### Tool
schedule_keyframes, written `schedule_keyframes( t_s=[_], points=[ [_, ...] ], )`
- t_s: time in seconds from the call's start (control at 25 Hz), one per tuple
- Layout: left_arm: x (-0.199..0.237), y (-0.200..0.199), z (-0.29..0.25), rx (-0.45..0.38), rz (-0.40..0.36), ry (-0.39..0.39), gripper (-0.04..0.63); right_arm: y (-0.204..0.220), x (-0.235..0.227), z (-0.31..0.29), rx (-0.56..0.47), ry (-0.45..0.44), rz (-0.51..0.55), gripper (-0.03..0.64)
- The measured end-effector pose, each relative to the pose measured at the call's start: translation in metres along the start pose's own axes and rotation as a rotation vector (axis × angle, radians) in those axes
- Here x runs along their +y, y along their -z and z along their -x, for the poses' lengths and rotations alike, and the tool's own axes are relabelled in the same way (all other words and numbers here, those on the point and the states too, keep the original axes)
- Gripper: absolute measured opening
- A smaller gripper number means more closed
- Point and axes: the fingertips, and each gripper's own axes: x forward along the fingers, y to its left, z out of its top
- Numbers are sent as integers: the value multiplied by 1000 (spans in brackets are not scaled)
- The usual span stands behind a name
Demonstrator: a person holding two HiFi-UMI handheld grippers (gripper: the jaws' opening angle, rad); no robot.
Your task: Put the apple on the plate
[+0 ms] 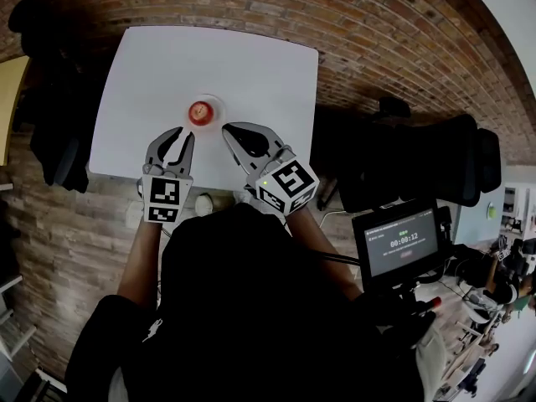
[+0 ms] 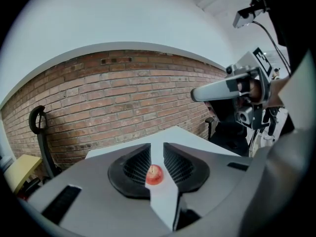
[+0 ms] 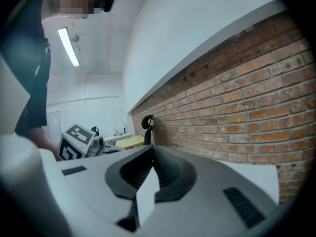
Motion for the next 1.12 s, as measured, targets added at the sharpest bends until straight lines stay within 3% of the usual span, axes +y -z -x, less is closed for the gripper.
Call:
schedule_keyframes(
  t_s=[0.52, 1.12],
  points=[
    [-4, -18, 24, -88, -7, -6, 8, -13, 14, 0, -36, -13, 25, 3],
    [1, -27, 38, -124, 12, -14, 8, -28, 6, 11, -70, 33, 30, 3]
  ],
)
